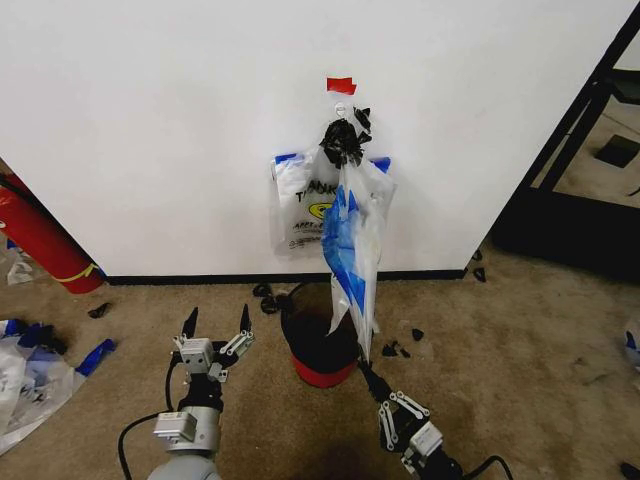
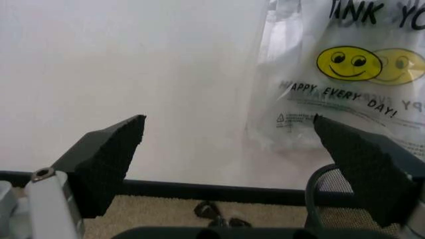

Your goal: Pick up the garbage bag from the wall and place it over the trash bin.

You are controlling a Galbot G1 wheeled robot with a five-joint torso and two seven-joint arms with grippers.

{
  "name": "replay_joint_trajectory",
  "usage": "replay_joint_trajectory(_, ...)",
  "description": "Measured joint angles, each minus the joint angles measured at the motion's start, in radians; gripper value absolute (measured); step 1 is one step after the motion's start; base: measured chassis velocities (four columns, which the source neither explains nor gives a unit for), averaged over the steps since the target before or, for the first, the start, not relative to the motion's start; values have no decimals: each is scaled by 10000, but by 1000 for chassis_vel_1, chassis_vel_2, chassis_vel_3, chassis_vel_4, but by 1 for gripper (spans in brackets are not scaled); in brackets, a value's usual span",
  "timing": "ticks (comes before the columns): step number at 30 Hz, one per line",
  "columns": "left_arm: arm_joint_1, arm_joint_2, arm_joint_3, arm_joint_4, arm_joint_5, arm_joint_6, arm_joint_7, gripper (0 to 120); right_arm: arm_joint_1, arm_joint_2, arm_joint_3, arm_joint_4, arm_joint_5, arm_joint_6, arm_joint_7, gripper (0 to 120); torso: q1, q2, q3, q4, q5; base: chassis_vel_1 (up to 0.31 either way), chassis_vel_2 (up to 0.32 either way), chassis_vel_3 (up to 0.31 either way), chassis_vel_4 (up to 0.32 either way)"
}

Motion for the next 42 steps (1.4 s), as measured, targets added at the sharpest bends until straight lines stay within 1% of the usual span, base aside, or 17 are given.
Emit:
replay_joint_trajectory(6,-48,302,169,-359,-411,309,-15,100,373,168,-18,73,8,-357,480,0,0,0,0,-1,0,0,0,0,0)
replay_joint_trajectory(10,-32,723,316,-1172,-1351,842,-24,100,1132,178,-199,136,167,-900,998,0,0,0,0,0,0,0,0,0,0)
replay_joint_trajectory(12,-129,1057,396,-1711,-2151,1278,-46,100,1576,203,-331,163,274,-1209,1208,0,0,0,1,9,0,0,0,0,0)
replay_joint_trajectory(13,-463,1463,514,-2079,-2954,1727,-95,100,1829,281,-396,208,332,-1445,1434,0,1,0,1,5,-2,0,0,0,0)
replay_joint_trajectory(14,-463,1463,514,-2079,-2954,1727,-95,100,1829,281,-396,208,332,-1445,1434,0,1,0,1,5,-2,0,0,0,0)
replay_joint_trajectory(17,-1452,2397,827,-2510,-4627,2598,-360,100,2096,434,-435,260,421,-1757,1874,0,1,0,1,-6,-2,0,0,0,0)
replay_joint_trajectory(19,-2120,2921,1134,-2568,-5536,3070,-526,100,2134,494,-400,288,416,-1818,1977,0,1,0,1,-1,0,0,0,0,0)
replay_joint_trajectory(21,-2393,3102,1309,-2541,-5807,3216,-572,100,2117,507,-383,298,412,-1827,1991,0,1,0,1,0,-2,0,0,0,0)
replay_joint_trajectory(23,-3224,3479,1892,-2202,-6456,3522,-698,100,2022,530,-338,337,399,-1836,2008,0,1,0,2,0,-1,0,0,0,0)
replay_joint_trajectory(25,-3973,3650,2432,-1871,-7060,3748,-807,100,1948,559,-294,361,361,-1836,2009,0,2,0,2,-2,-3,0,0,0,0)
replay_joint_trajectory(29,-5424,3705,3337,-1316,-8217,4140,-996,100,1860,616,-210,383,312,-1835,2015,0,1,0,1,0,-1,0,0,0,0)
replay_joint_trajectory(30,-5424,3705,3337,-1316,-8217,4140,-996,100,1860,616,-210,383,312,-1835,2015,0,1,0,1,0,-1,0,0,0,0)
replay_joint_trajectory(33,-6007,3619,3653,-974,-8504,4233,-1077,100,1826,621,-181,406,307,-1835,2017,0,1,0,1,0,0,0,0,0,0)
replay_joint_trajectory(34,-6556,3475,3927,-568,-8848,4310,-1181,100,1790,621,-137,438,307,-1835,2019,0,1,0,2,-1,0,0,0,0,0)
replay_joint_trajectory(36,-7116,3166,4105,-133,-9877,4462,-1401,100,1769,615,-79,463,307,-1835,2027,0,2,0,1,0,0,0,0,0,0)
replay_joint_trajectory(40,-7535,2811,4176,277,-10886,4591,-1593,100,1740,596,-39,508,328,-1851,2060,0,1,0,1,0,1,0,0,0,0)
replay_joint_trajectory(42,-7660,2679,4213,468,-11029,4599,-1621,100,1731,590,-31,529,338,-1863,2075,0,1,0,1,0,1,0,0,0,0)
